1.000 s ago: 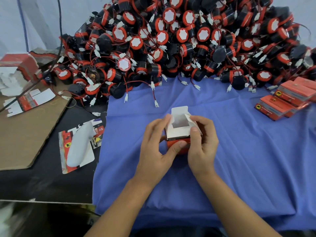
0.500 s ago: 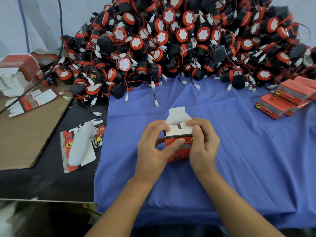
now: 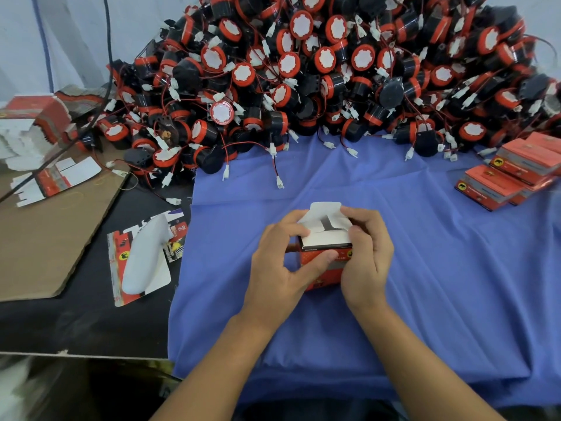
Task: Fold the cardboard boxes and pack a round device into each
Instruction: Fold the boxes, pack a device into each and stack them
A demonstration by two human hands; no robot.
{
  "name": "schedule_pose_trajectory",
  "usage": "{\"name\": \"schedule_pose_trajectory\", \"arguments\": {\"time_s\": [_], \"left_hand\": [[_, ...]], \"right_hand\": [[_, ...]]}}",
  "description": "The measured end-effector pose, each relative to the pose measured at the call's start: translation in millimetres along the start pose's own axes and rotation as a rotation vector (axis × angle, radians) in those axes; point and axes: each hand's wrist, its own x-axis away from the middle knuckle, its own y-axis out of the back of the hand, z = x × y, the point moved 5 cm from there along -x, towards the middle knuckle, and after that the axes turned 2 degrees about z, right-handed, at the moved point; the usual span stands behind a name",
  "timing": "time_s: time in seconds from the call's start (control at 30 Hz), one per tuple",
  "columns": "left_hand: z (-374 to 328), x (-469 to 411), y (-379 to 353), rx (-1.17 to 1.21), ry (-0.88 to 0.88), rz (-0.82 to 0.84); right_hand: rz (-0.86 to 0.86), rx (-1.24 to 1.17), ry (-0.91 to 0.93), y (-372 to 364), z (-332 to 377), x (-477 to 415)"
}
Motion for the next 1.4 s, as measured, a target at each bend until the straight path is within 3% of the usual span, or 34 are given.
{"name": "schedule_pose_trajectory", "arguments": {"time_s": [0.23,0.33,0.43,0.57,0.77,0.9,1.0,1.17,1.27,1.4], "left_hand": [[0.8,2.0,2.2,-0.015,-0.069,-0.022],[2.5,1.0,0.6,0.074,0.020,0.006],[-2.1,-6.3,-1.0,0.013,0.032,0.082],[-12.0,-21.4,-0.6,0.006,0.048,0.164],[-28.9,-28.7,2.4,0.055,0.068,0.171],[-27.0,-24.7,8.1,0.179,0.331,0.007],[-23.3,-19.5,-14.8,0.275,0.469,0.203],[7.1,-17.8,-3.2,-0.109,0.430,0.119],[17.1,-8.1,-11.7,-0.008,0.448,0.284],[6.7,-1.1,-28.3,0.100,0.376,0.261]], "right_hand": [[0.181,-0.118,-0.303,-0.6,3.7,-8.8],[0.222,-0.059,-0.354,-0.3,10.7,-13.9],[0.231,-0.028,-0.379,-0.6,14.2,-15.3],[0.250,-0.128,-0.457,-0.7,12.9,-14.6],[0.219,-0.215,-0.325,0.0,25.1,-21.7],[0.176,-0.151,-0.082,6.8,41.6,-27.9],[0.269,-0.036,-0.051,-7.6,39.7,-16.9],[0.074,0.275,0.011,15.7,24.5,-4.0],[-0.035,0.283,-0.036,43.0,11.3,4.4],[0.053,0.228,-0.272,56.3,-4.4,3.4]]}}
